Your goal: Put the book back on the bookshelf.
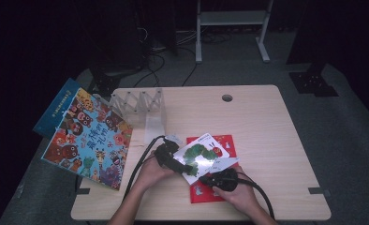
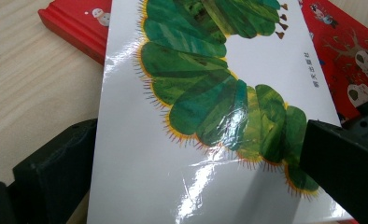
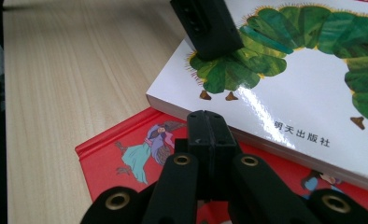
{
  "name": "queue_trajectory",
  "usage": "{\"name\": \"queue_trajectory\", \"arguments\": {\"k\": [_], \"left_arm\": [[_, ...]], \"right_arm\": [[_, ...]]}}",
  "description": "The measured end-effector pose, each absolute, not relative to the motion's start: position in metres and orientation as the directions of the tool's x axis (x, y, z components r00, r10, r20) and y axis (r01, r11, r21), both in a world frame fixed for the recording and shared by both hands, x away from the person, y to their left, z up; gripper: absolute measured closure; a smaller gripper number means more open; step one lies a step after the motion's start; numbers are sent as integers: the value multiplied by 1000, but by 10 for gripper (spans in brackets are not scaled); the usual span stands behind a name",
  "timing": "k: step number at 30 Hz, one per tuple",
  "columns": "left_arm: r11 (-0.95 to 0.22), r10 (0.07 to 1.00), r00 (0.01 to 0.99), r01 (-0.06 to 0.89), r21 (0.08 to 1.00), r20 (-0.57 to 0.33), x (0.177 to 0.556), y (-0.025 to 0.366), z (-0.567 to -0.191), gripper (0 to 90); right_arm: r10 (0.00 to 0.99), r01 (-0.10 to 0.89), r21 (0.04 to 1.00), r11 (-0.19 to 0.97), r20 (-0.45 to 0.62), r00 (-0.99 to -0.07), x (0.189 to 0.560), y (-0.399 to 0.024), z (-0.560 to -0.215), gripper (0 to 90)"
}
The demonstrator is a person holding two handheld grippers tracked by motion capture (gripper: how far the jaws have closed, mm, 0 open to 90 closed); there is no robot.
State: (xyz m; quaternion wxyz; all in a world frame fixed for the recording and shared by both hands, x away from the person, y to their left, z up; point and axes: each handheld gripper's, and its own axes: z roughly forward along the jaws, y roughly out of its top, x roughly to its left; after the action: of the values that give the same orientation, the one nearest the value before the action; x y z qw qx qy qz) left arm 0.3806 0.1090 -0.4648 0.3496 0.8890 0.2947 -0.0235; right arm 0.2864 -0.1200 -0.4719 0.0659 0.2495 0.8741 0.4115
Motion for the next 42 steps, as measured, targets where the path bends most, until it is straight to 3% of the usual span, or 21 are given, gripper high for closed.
{"name": "queue_trajectory", "arguments": {"k": [8, 21, 42], "left_arm": [[-499, 496, 819, 540, 677, -288, 380, 118, -447, 34], [-461, 441, 865, 447, 766, -239, 371, 119, -410, 82], [-524, 305, 926, 357, 774, -220, 357, 109, -397, 470]], "right_arm": [[490, 383, 744, 548, 86, -867, 287, -117, -471, 894], [470, 358, 743, 566, 66, -880, 294, -107, -470, 894], [464, 325, 739, 590, 19, -885, 304, -99, -469, 894]]}}
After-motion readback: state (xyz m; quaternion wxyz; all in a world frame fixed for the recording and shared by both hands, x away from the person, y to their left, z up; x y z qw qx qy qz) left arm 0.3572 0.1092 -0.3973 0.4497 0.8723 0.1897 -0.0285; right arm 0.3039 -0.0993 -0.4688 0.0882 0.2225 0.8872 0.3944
